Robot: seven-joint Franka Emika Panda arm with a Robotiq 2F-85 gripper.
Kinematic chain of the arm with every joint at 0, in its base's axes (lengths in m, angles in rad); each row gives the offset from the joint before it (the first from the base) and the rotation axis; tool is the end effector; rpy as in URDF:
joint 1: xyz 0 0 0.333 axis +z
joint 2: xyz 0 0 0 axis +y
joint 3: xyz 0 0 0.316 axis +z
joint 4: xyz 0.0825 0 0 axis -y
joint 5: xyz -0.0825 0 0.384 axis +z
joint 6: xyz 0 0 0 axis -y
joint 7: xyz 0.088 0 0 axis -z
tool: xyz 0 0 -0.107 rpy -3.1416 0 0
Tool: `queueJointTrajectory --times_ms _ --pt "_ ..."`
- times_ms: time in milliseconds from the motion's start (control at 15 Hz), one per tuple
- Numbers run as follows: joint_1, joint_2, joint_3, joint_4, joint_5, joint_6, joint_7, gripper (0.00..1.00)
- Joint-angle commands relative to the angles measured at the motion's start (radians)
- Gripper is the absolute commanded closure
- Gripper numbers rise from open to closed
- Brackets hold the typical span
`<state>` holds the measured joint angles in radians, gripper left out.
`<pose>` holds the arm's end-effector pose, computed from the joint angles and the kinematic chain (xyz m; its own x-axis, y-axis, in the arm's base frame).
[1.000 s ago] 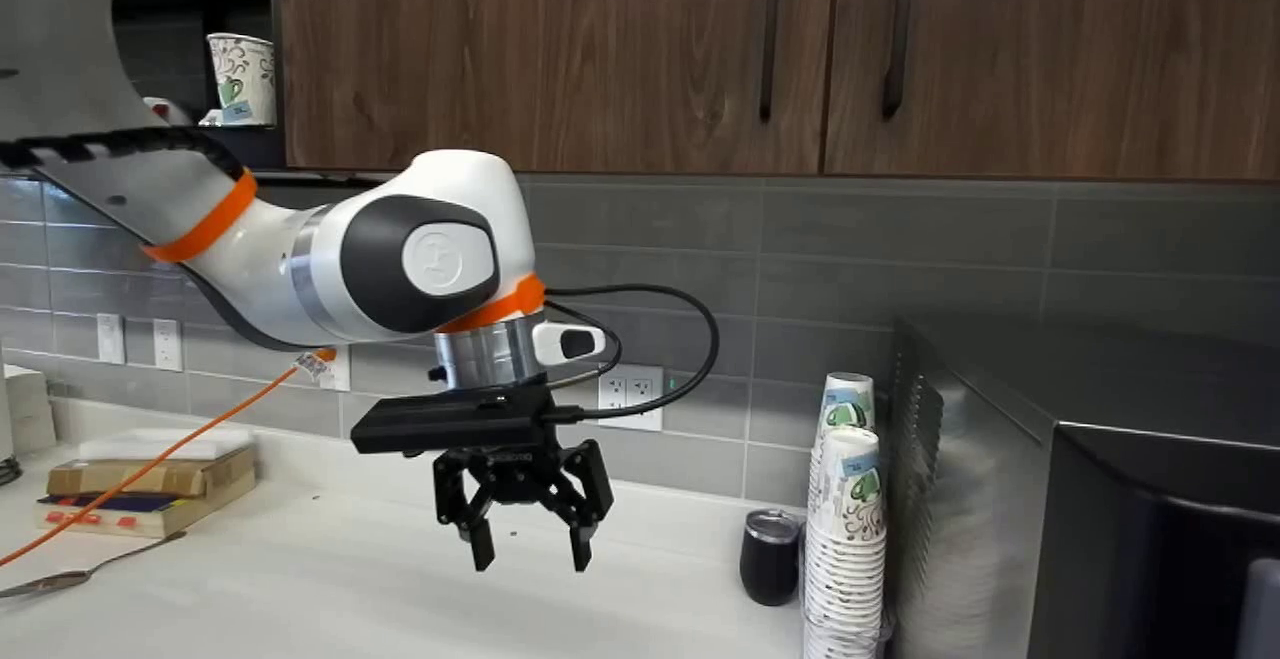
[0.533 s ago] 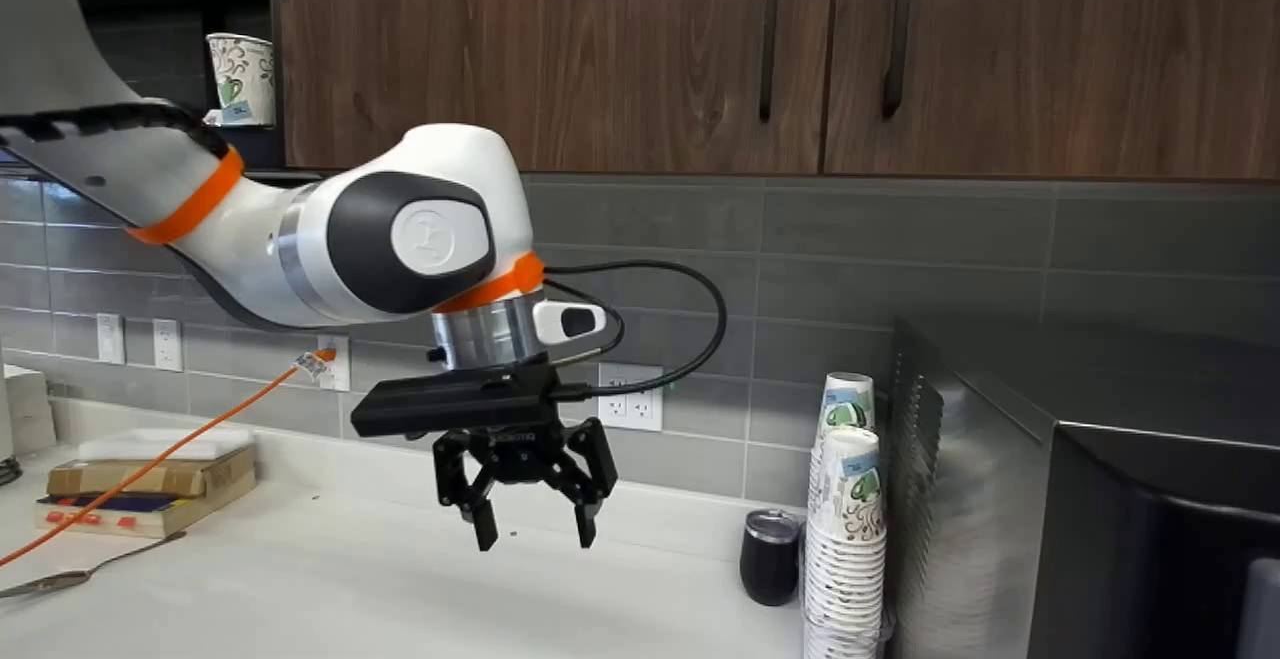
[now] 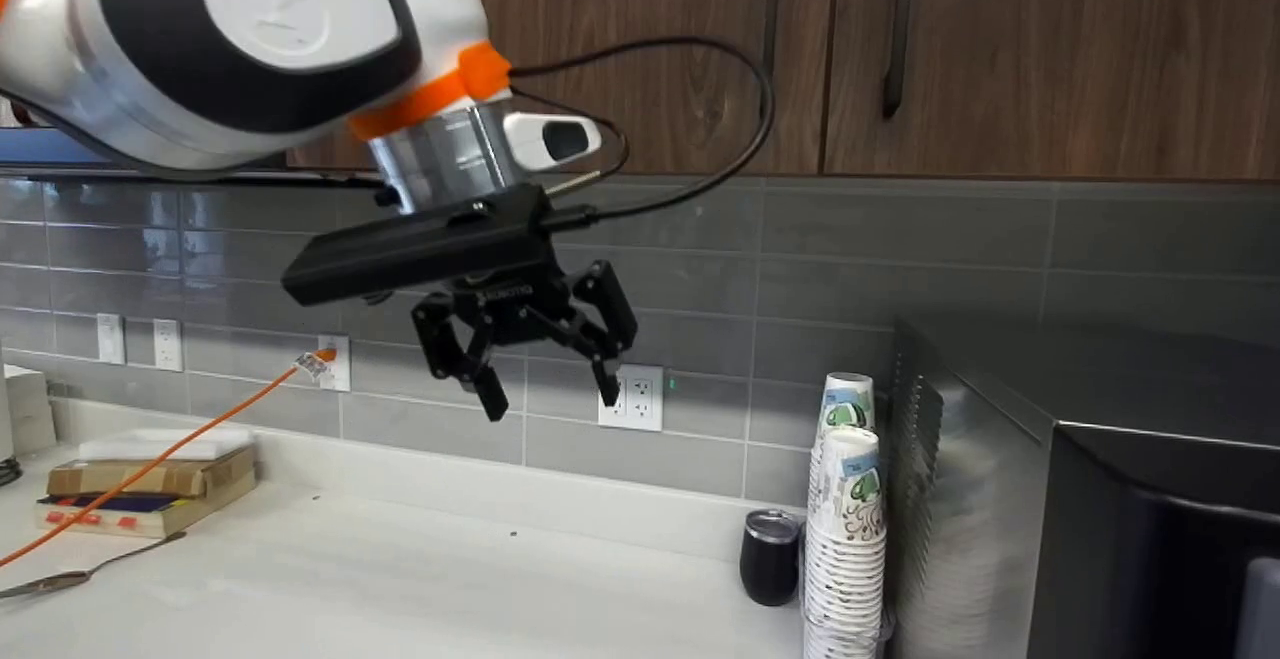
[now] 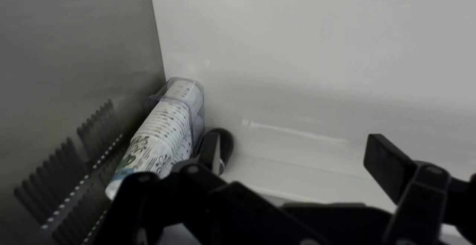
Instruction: Open then close the top left cabinet door
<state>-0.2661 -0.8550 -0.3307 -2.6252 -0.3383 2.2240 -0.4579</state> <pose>0.2722 -0.2139 0.5333 0.9352 0.1053 0.3382 0.0153 -0.9659 0.2585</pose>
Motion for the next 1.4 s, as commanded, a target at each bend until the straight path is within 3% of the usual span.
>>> queueJointTrajectory --times_ms 0,400,867,1333 --pt "0.027 -0.156 -0.040 0.041 0.030 -0.037 -0.060 0.00" --pt "0.113 -0.194 -0.077 0.232 0.054 -0.028 -0.078 0.00" --pt "0.239 -0.119 -0.145 0.451 0.061 0.039 -0.108 0.00" --pt "0.380 0.012 -0.247 0.633 0.140 0.149 -0.165 0.00"
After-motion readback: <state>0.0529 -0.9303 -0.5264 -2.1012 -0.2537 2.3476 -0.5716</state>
